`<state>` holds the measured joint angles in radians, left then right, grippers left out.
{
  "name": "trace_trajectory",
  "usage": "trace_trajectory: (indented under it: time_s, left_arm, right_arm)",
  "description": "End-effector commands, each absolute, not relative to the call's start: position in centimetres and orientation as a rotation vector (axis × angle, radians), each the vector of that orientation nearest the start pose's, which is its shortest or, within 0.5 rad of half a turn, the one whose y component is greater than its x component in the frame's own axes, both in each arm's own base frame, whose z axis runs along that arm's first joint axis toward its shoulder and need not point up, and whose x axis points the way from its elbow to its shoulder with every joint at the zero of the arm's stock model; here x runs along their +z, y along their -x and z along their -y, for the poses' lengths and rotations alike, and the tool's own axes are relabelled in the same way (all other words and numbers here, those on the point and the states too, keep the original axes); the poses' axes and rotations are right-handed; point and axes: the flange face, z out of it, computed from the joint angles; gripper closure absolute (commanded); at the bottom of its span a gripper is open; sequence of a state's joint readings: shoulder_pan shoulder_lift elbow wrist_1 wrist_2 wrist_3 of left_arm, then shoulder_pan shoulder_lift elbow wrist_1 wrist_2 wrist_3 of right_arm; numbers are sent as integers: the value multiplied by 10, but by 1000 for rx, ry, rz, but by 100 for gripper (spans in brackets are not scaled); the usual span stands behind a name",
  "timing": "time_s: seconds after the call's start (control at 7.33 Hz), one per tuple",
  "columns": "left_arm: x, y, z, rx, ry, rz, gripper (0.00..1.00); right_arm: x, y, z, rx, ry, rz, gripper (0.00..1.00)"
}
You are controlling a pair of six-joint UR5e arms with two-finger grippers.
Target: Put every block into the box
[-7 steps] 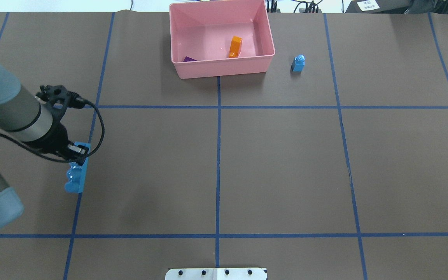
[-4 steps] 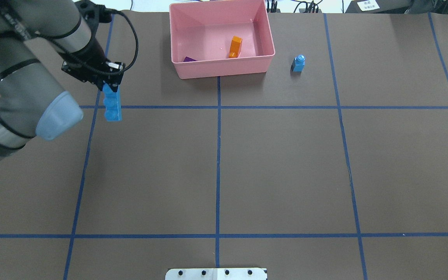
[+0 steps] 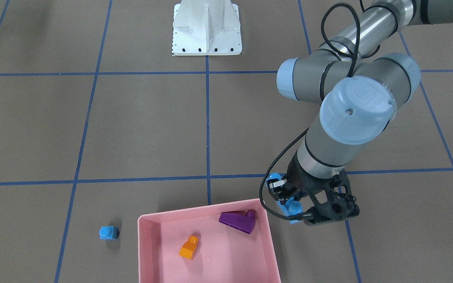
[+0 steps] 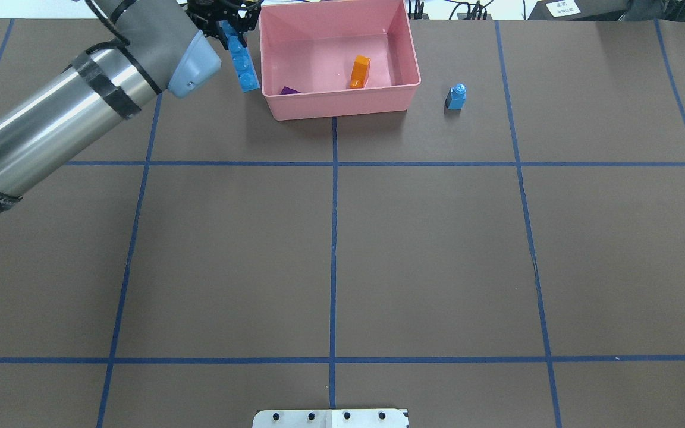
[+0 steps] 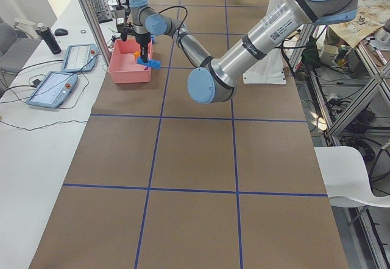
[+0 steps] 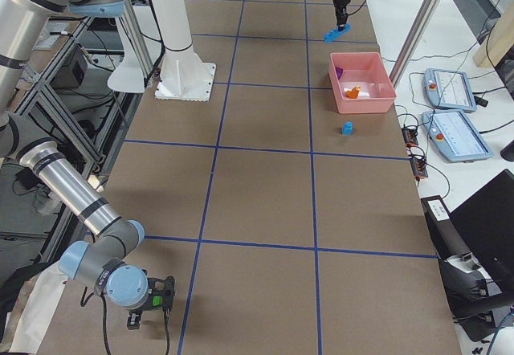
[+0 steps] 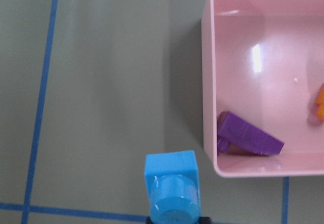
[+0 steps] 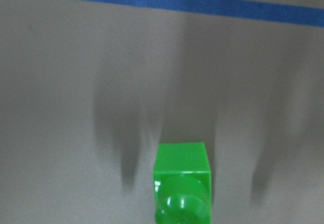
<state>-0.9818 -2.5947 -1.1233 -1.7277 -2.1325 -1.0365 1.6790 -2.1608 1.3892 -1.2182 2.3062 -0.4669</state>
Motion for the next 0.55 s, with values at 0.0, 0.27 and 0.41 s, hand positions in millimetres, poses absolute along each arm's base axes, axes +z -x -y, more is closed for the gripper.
trace_trajectory:
  time_s: [0.0,0.27,0.41]
  left_arm:
    - [150,-408,761,-307,-147,-948,100]
    - [155,-445,767,-327,-199,-968,98]
    - [152,-472,753,-302,-241,-977,20]
  right_arm:
    - [896,-81,121,-187,157,797,99]
    - [872,-82,153,-202,87,805,100]
    - [854,-85,183,-184,53,803,100]
